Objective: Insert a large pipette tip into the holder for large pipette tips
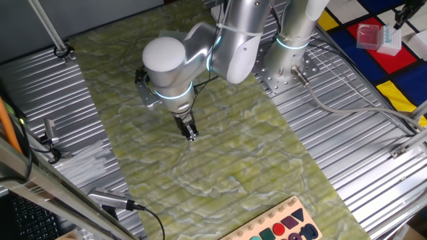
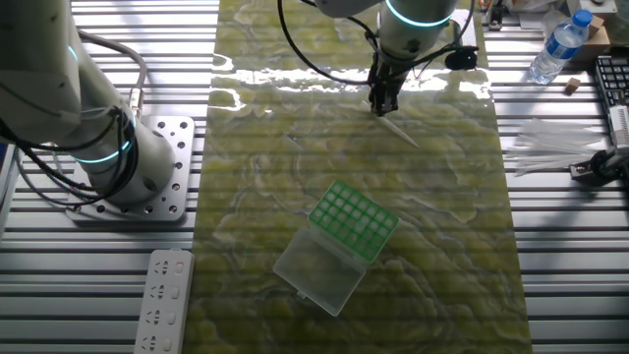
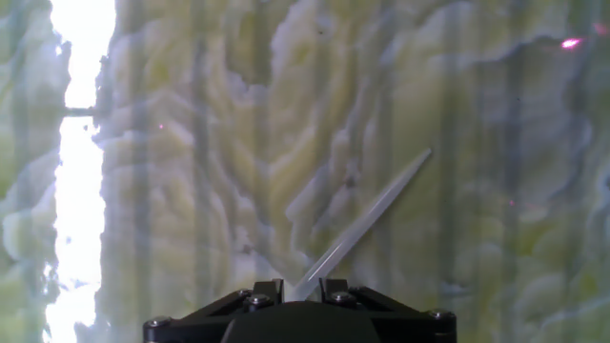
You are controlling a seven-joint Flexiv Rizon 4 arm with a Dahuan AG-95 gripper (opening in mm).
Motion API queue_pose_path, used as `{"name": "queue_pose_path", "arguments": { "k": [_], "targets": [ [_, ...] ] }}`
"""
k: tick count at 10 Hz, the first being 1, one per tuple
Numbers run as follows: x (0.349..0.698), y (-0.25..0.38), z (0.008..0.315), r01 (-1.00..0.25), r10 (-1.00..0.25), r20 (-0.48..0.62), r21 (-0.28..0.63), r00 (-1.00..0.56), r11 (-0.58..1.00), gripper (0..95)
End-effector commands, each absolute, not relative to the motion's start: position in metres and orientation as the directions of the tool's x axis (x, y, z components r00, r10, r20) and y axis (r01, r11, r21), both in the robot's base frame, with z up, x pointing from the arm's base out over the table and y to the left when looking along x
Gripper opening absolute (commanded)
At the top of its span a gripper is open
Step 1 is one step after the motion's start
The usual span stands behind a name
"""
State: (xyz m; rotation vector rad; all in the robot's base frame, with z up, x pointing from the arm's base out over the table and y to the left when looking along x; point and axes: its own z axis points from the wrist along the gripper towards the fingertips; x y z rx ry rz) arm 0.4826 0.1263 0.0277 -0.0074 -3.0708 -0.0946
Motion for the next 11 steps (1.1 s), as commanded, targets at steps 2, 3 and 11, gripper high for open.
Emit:
{"name": "queue_pose_path", "arguments": {
  "k": [2, 3, 11],
  "targets": [
    [0.4822, 0.1263, 0.0284, -0.008, -0.012, 0.069, 0.057, -0.998, 0.998, 19.0],
    [0.4822, 0.1263, 0.0288, -0.044, -0.048, 0.073, 0.057, -0.996, 0.997, 19.0],
    [0.4826, 0.1256, 0.0376, -0.735, -0.737, 0.077, 0.054, -0.672, 0.676, 19.0]
  ]
}}
